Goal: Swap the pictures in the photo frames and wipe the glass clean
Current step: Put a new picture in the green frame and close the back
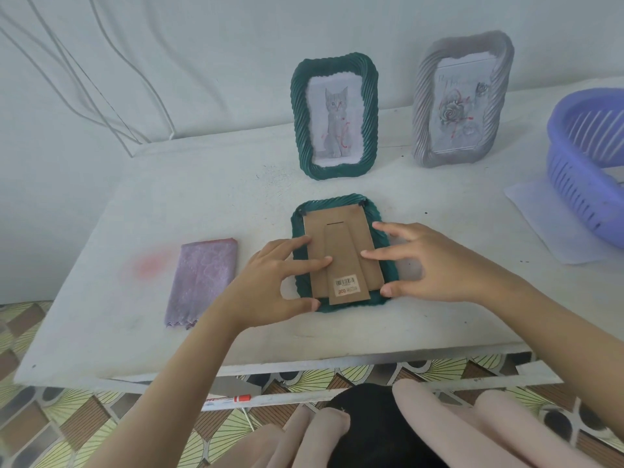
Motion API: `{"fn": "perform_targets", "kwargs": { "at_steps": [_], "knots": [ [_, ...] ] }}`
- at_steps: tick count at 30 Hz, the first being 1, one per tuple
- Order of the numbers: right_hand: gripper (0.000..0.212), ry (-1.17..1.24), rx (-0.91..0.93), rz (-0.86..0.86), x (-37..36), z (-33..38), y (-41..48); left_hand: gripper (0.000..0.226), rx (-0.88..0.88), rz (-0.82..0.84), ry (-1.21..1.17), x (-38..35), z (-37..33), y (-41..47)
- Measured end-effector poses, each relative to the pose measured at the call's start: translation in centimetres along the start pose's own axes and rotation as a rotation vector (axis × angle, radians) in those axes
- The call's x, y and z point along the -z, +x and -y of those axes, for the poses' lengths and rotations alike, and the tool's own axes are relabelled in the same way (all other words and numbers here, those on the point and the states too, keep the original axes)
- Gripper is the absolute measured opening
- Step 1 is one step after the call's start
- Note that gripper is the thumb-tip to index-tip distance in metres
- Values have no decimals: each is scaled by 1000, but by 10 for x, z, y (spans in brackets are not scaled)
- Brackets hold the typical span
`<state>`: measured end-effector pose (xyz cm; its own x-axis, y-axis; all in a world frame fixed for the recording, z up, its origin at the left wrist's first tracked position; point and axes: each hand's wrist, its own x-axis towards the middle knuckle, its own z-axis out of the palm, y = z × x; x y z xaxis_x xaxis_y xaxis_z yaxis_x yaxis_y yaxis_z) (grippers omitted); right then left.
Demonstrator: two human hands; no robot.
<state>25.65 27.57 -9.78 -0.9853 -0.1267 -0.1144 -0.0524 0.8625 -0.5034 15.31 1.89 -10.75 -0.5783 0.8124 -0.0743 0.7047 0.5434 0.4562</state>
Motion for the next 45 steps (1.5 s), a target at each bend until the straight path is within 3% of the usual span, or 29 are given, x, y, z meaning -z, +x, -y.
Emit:
{"fn": "perform_targets", "kwargs": {
  "at_steps": [7,15,23,30,45],
  "knots": [
    [63,7,-2,26,1,1,1,63,-18,8,44,3,1,1],
    [54,-22,23,2,0,4,2,59,-40,-40,180,-3,-3,-5],
    [65,-22,10,84,7,1,8,61,-67,-62,206,2,-2,0],
    [50,-41,40,36,3,0,7,62,-65,-99,236,-1,-5,0],
    [62,-329,86,212,24,16,14,47,-132,-167,344,-6,-6,0]
  ]
}}
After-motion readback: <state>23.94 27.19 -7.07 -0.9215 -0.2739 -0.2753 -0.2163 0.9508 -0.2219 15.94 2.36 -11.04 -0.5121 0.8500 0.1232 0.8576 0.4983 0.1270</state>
